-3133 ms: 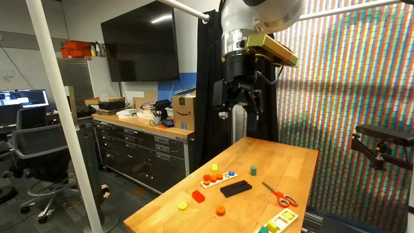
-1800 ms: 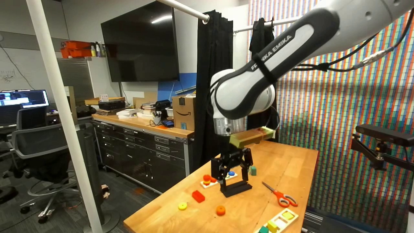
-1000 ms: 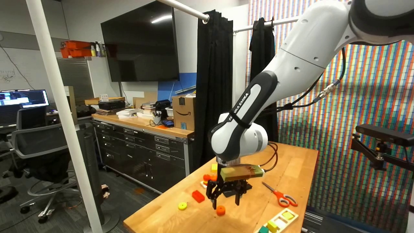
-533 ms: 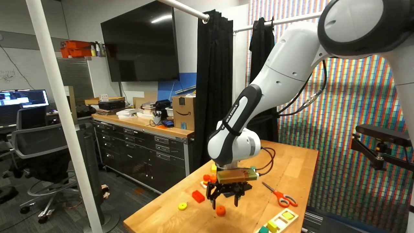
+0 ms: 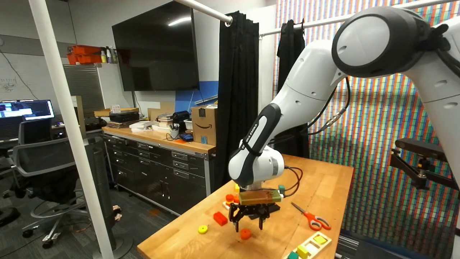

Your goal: Put the orange ring on the wooden platform

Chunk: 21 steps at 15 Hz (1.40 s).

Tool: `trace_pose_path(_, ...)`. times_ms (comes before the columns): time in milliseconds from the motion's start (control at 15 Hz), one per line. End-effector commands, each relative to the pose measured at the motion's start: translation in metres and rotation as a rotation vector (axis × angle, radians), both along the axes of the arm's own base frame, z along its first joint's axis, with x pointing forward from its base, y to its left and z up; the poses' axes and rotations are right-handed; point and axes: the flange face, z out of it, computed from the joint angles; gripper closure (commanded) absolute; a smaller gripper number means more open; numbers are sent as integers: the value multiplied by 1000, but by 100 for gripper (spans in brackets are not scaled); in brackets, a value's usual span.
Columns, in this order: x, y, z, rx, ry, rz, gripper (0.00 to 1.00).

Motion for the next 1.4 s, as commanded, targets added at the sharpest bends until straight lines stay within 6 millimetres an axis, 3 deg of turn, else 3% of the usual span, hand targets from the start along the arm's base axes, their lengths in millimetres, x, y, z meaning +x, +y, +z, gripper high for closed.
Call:
trace_pose_path(0,12,-5,-6,6,1,-29,0)
trace_pose_path(1333,26,-8,-20,-10,-1,-69,0)
